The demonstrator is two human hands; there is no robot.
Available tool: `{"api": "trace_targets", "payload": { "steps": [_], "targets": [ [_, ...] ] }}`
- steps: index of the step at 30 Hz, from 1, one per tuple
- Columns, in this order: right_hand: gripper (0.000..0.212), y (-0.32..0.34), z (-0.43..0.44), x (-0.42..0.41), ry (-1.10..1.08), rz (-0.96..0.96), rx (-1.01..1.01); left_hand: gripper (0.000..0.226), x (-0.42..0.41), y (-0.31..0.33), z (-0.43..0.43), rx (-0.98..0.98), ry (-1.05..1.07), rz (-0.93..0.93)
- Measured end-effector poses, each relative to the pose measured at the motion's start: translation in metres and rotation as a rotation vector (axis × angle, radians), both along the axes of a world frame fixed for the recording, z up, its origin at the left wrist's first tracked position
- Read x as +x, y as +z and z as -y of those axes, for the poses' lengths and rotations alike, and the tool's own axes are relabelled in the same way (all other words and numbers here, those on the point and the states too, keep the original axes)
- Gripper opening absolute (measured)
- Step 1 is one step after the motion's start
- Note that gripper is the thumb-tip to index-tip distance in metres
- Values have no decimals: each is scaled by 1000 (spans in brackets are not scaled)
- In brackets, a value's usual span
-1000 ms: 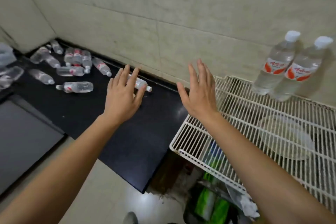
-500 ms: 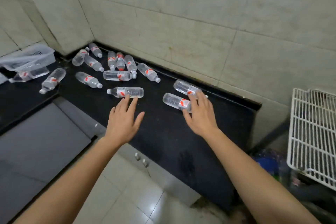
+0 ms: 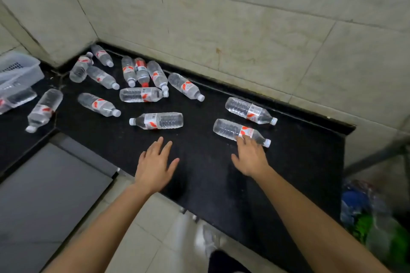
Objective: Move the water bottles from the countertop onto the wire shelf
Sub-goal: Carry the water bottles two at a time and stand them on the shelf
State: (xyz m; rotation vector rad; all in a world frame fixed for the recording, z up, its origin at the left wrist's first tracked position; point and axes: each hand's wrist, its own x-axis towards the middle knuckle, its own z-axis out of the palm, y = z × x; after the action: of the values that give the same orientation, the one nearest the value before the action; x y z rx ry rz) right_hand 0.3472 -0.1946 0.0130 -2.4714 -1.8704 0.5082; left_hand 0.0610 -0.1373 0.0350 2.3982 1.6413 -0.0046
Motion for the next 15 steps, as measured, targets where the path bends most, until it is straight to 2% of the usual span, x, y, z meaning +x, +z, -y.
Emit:
{"api": "trace_targets", "payload": {
  "steps": [6,12,15],
  "targets": [
    [66,-37,-73,19,-64,-6,-70,68,6,-23,-95,-134,-1,-80],
    [100,-59,-91,38,-292,-33,-303,75,0,-49,-162,-179,-60,-139],
    [102,-74,-84,19,-359,81,-343,79,-17,-67,-216,-207,-140,-221]
  ]
}}
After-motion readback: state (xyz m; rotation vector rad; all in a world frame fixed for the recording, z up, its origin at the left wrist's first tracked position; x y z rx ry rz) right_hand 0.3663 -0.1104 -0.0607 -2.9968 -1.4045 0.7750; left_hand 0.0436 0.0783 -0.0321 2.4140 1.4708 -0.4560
